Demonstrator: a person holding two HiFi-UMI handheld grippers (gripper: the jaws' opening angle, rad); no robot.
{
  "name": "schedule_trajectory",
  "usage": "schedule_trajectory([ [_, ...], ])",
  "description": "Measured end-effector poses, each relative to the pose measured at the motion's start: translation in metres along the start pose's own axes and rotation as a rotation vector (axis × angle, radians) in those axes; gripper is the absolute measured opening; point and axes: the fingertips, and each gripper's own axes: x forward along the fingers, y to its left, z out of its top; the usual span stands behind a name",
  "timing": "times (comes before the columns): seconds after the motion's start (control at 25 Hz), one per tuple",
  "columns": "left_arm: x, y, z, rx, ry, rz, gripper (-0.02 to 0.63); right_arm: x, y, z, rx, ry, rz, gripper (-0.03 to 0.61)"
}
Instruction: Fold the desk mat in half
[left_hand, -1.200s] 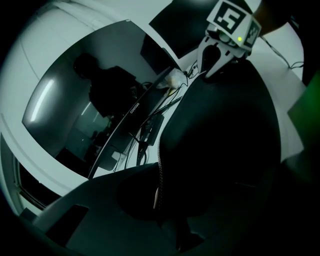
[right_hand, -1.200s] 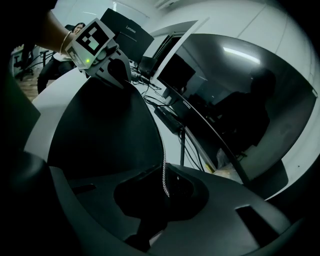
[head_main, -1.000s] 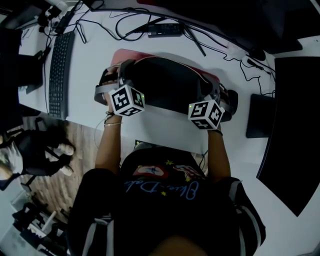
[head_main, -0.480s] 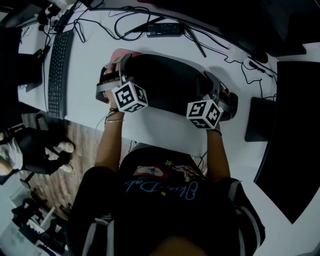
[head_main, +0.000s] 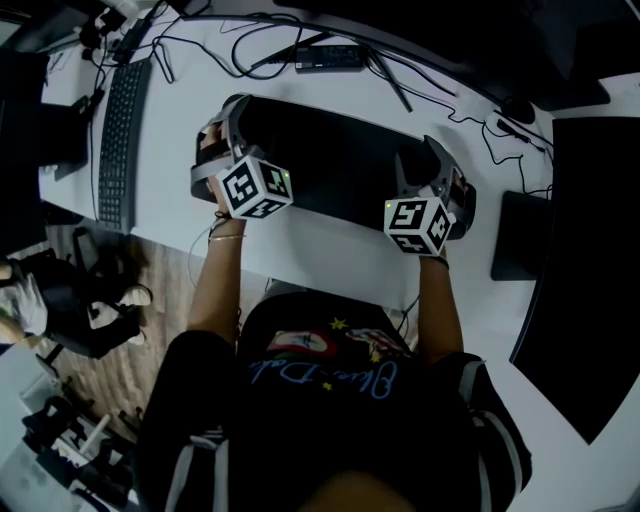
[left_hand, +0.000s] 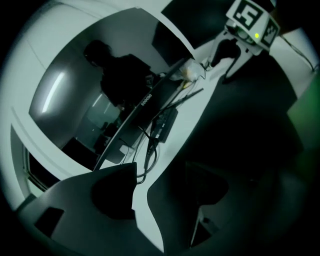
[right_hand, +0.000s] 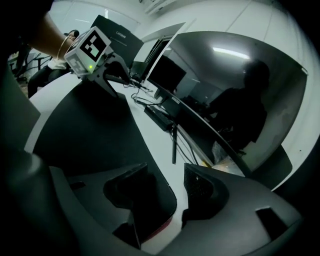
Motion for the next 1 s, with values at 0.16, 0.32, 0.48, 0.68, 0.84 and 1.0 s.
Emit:
schedule_trajectory([
  [0.16,-0.031,0.011,0.009,-0.133,-0.094,0.008,0.280,-0.023,-0.009,0.006,0.084,-0.054,-0.013,0.196],
  [0.32,-0.068,-0.003,0.018,-0.155,-0.163,-0.036,0.279,-0.055,-0.004,0.008,0.136,-0.087,0.003,0.196],
  [0.48,-0.095,-0.040,0.029,-0.103,-0.198,-0.117,0.279,-0.086,0.013,-0.001,0.210,-0.081,0.029,0.196],
  [0.68,-0.114,-0.092,0.039,-0.044,-0.224,-0.257,0.279,-0.117,0.042,-0.024,0.316,-0.029,0.047,0.196],
  [0.84,-0.126,-0.124,0.051,0.008,-0.272,-0.348,0.275,-0.131,0.059,-0.042,0.387,0.002,0.054,0.196],
  [1.0,-0.131,-0.144,0.055,0.037,-0.271,-0.421,0.209,-0.143,0.065,-0.057,0.393,0.038,0.048,0.196],
])
